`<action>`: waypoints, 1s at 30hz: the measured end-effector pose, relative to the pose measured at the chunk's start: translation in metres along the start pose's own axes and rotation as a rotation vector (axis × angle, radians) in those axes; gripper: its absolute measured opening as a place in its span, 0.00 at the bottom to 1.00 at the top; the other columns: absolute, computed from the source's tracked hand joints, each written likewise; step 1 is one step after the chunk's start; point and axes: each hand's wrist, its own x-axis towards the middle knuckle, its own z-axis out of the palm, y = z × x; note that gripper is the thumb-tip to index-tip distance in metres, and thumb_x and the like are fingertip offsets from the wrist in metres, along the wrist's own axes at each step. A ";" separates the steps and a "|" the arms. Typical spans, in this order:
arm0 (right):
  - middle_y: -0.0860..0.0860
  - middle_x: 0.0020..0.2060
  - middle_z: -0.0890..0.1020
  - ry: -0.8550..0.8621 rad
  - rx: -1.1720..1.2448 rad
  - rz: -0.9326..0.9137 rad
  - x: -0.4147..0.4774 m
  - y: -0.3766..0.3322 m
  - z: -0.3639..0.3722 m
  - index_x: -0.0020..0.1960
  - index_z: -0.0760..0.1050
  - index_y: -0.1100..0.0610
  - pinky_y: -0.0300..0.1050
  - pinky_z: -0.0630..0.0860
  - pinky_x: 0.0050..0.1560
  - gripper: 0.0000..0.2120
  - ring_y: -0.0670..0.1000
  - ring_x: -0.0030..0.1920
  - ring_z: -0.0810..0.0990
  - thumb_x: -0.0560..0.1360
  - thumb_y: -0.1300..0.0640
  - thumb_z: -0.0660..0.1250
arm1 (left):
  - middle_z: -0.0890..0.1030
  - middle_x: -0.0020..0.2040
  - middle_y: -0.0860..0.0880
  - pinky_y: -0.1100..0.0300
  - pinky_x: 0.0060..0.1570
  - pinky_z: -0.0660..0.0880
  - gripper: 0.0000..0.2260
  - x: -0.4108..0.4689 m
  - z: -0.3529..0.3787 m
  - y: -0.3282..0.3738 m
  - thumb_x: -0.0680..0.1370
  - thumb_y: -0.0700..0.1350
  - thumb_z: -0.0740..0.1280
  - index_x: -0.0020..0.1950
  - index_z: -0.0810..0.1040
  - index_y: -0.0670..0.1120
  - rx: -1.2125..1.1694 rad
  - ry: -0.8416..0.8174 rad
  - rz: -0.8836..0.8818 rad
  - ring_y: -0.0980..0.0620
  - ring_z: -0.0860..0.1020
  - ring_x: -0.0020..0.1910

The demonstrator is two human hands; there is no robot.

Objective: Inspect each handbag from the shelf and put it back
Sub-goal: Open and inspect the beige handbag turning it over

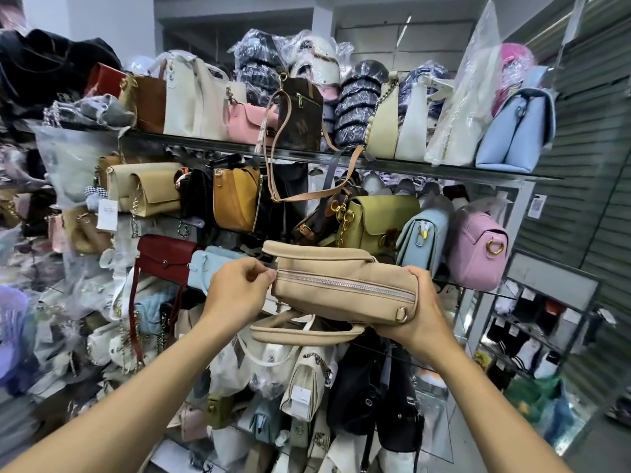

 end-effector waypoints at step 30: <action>0.57 0.57 0.68 0.091 -0.877 0.144 -0.010 -0.061 0.059 0.68 0.54 0.57 0.48 0.65 0.33 0.46 0.60 0.52 0.78 0.65 0.40 0.77 | 0.85 0.43 0.48 0.53 0.43 0.75 0.10 -0.032 0.012 0.039 0.79 0.49 0.65 0.44 0.84 0.50 0.423 -0.043 0.404 0.42 0.80 0.48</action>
